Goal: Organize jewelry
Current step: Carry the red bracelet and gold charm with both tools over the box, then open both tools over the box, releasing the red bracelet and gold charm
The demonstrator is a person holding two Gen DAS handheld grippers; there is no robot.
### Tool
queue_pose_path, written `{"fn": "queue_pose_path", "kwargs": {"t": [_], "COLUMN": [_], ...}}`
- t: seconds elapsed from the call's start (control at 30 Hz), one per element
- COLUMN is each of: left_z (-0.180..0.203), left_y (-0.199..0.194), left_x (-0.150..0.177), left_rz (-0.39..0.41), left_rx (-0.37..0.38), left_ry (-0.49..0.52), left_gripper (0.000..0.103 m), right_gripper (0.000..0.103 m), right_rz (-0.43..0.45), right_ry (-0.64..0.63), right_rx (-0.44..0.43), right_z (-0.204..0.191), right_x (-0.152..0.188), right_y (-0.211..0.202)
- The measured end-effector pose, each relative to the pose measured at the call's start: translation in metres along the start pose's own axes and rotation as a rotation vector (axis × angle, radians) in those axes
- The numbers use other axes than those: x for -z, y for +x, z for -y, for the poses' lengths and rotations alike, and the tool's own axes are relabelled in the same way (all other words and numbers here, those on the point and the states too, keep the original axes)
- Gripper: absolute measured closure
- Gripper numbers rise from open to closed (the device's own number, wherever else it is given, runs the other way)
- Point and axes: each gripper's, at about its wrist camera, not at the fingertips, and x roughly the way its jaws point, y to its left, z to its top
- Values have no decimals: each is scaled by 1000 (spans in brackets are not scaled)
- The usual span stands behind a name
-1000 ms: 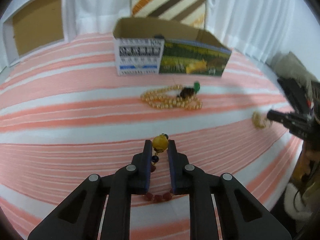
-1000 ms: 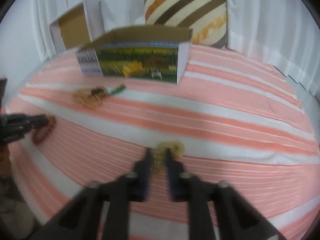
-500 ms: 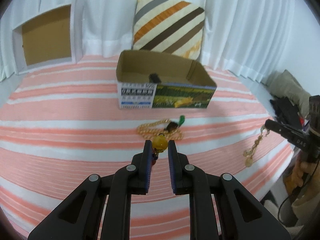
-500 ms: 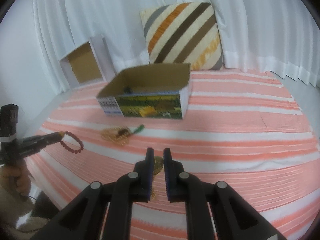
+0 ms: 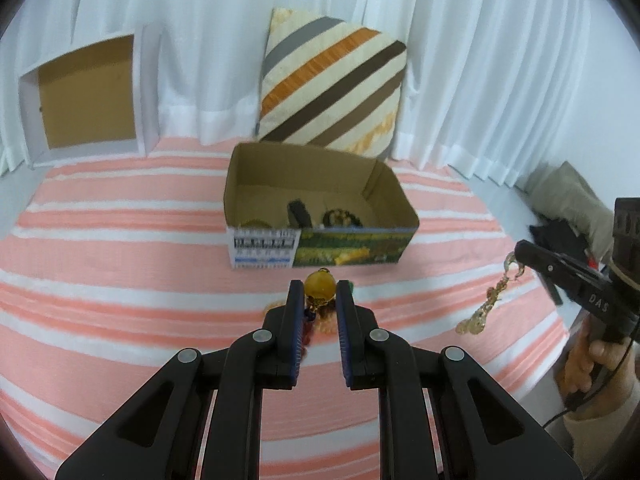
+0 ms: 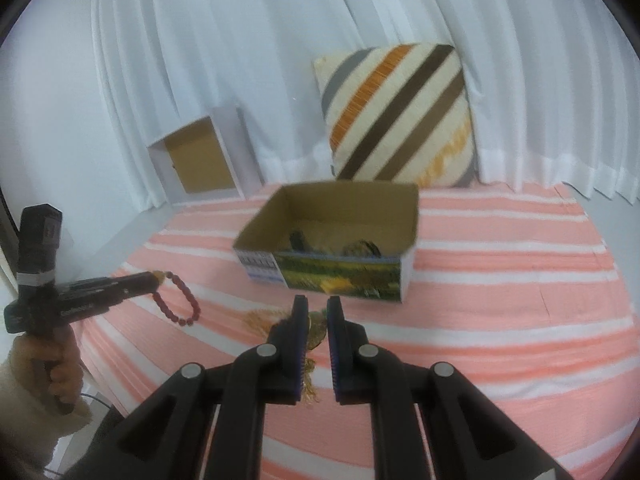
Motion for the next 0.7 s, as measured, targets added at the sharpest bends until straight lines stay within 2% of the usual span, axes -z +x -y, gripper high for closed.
{"fn": "queue_pose_path", "kwargs": {"t": [0.3,0.5,0.7], "left_z": [-7,-18,-22], "left_y": [1,26,62], "left_x": [-64,-103,-124], "left_rz": [39,40,23], "left_rx": [11,17,-2], "left_ry": [13,2,18], "left_gripper": [89,89,89], "right_gripper": [93,93,93], "right_rz": [61,80,72], "right_ry": [-36,-44,-62], "right_rx": [-32,-28,0], "right_z": [-11,-5,2], "right_x": [-64,-103,-129], "right_y": [13,39,73]}}
